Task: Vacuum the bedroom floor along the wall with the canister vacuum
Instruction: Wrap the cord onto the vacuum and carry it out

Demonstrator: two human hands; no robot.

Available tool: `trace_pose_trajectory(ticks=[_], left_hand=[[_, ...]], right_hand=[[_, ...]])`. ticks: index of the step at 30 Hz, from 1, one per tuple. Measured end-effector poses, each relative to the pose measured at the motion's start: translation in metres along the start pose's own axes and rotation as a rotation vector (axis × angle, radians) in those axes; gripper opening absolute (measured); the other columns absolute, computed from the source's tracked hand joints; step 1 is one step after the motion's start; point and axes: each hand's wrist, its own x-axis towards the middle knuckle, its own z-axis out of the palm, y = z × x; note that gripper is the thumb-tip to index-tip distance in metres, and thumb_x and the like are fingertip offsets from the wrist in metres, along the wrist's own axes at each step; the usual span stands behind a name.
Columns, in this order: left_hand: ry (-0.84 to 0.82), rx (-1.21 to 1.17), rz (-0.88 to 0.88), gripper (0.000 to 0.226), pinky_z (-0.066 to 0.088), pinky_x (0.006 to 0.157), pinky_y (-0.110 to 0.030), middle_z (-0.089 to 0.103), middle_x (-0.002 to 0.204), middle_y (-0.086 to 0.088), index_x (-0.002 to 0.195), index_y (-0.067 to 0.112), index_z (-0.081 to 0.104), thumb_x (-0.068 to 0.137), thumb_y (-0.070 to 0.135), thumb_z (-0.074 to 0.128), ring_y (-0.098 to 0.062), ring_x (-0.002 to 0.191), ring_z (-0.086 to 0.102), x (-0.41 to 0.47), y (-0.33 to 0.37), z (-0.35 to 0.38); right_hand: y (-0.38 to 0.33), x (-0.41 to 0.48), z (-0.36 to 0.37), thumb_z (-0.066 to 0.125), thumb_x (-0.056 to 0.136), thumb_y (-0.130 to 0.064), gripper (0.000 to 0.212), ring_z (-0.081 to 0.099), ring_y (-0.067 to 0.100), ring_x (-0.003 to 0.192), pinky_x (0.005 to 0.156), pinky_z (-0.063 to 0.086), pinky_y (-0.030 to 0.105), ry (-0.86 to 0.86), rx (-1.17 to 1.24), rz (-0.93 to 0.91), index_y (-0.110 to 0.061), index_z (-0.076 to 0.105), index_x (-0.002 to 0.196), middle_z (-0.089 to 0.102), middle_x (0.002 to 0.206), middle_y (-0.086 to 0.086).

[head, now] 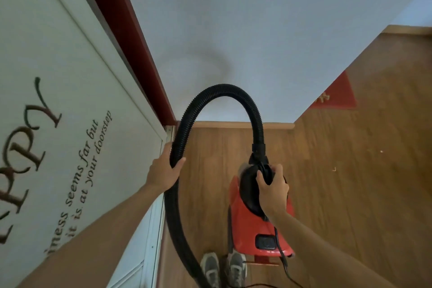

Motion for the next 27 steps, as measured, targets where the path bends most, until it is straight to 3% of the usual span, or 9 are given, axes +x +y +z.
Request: trace_pose_trajectory(ticks=[4, 9, 15, 19, 22, 27], left_hand=[[0.023, -0.016, -0.024, 0.056, 0.045, 0.053, -0.016, 0.067, 0.105, -0.003, 0.149, 0.023, 0.033, 0.099, 0.035, 0.056, -0.004, 0.067, 0.061, 0.029, -0.034, 0.043], [0.023, -0.026, -0.041, 0.061, 0.047, 0.055, -0.017, 0.07, 0.106, -0.006, 0.152, 0.023, 0.03, 0.098, 0.037, 0.056, -0.009, 0.069, 0.064, 0.066, -0.077, 0.103], [0.062, -0.027, -0.01, 0.059, 0.047, 0.059, -0.017, 0.065, 0.116, 0.0, 0.151, 0.024, 0.031, 0.098, 0.038, 0.055, -0.01, 0.078, 0.063, 0.107, -0.119, 0.169], [0.099, -0.051, -0.002, 0.054, 0.043, 0.06, -0.012, 0.062, 0.117, 0.008, 0.148, 0.025, 0.035, 0.099, 0.038, 0.055, -0.006, 0.081, 0.061, 0.123, -0.139, 0.207], [0.111, -0.05, -0.007, 0.056, 0.04, 0.059, -0.011, 0.058, 0.116, 0.01, 0.15, 0.024, 0.032, 0.1, 0.037, 0.054, 0.006, 0.076, 0.054, 0.135, -0.148, 0.227], [0.124, -0.03, 0.013, 0.056, 0.038, 0.055, -0.01, 0.058, 0.111, 0.01, 0.151, 0.025, 0.03, 0.101, 0.035, 0.054, 0.007, 0.07, 0.052, 0.165, -0.15, 0.245]], right_hand=[[0.038, 0.036, 0.033, 0.059, 0.097, -0.024, 0.014, 0.057, 0.025, 0.063, 0.052, 0.049, 0.041, -0.01, 0.016, -0.001, -0.015, 0.047, 0.097, 0.062, 0.079, 0.012], [0.088, 0.083, 0.073, 0.059, 0.097, -0.025, 0.014, 0.06, 0.026, 0.064, 0.055, 0.052, 0.047, -0.004, 0.017, 0.005, -0.017, 0.048, 0.101, 0.063, 0.078, 0.01], [0.148, 0.139, 0.118, 0.059, 0.098, -0.024, 0.016, 0.059, 0.02, 0.066, 0.051, 0.044, 0.028, -0.001, 0.013, -0.036, -0.016, 0.045, 0.1, 0.06, 0.077, 0.005], [0.176, 0.168, 0.145, 0.058, 0.098, -0.023, 0.015, 0.057, 0.01, 0.068, 0.054, 0.044, 0.024, -0.001, 0.009, -0.083, -0.016, 0.045, 0.102, 0.059, 0.078, -0.001], [0.191, 0.186, 0.158, 0.057, 0.098, -0.026, 0.018, 0.055, 0.004, 0.074, 0.056, 0.04, 0.019, 0.002, 0.008, -0.079, -0.015, 0.045, 0.107, 0.059, 0.084, -0.004], [0.208, 0.214, 0.175, 0.056, 0.099, -0.028, 0.021, 0.056, 0.007, 0.076, 0.055, 0.039, 0.019, 0.019, 0.023, -0.072, -0.013, 0.043, 0.108, 0.061, 0.09, 0.003]])
